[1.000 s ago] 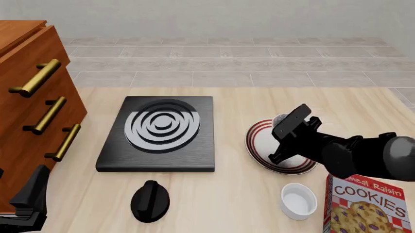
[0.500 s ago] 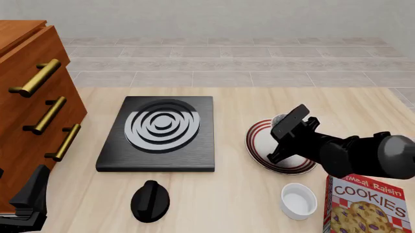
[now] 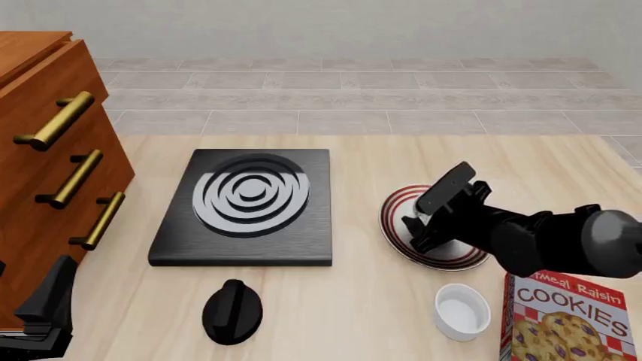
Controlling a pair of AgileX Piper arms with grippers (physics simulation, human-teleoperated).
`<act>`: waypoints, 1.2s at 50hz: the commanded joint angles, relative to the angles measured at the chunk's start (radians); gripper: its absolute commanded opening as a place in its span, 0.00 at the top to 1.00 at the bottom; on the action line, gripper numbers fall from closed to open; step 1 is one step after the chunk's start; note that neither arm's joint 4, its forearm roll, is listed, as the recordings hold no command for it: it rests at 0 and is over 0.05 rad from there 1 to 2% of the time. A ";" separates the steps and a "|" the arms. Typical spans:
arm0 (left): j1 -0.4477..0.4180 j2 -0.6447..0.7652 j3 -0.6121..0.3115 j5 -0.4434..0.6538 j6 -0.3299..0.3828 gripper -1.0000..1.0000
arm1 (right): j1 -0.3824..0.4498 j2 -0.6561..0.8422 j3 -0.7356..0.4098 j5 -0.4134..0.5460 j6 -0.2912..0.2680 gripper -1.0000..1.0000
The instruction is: Pick the akita bowl on the cookies box and place it on the plate.
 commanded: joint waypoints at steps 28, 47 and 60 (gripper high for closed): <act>0.000 0.000 0.000 0.000 0.000 0.00 | 0.027 -0.078 0.044 -0.001 0.039 0.00; 0.000 0.000 0.000 0.000 0.000 0.00 | 0.057 -0.135 0.089 -0.003 0.065 0.00; 0.000 0.000 0.000 0.000 0.000 0.00 | 0.083 -0.185 0.121 -0.002 0.091 0.00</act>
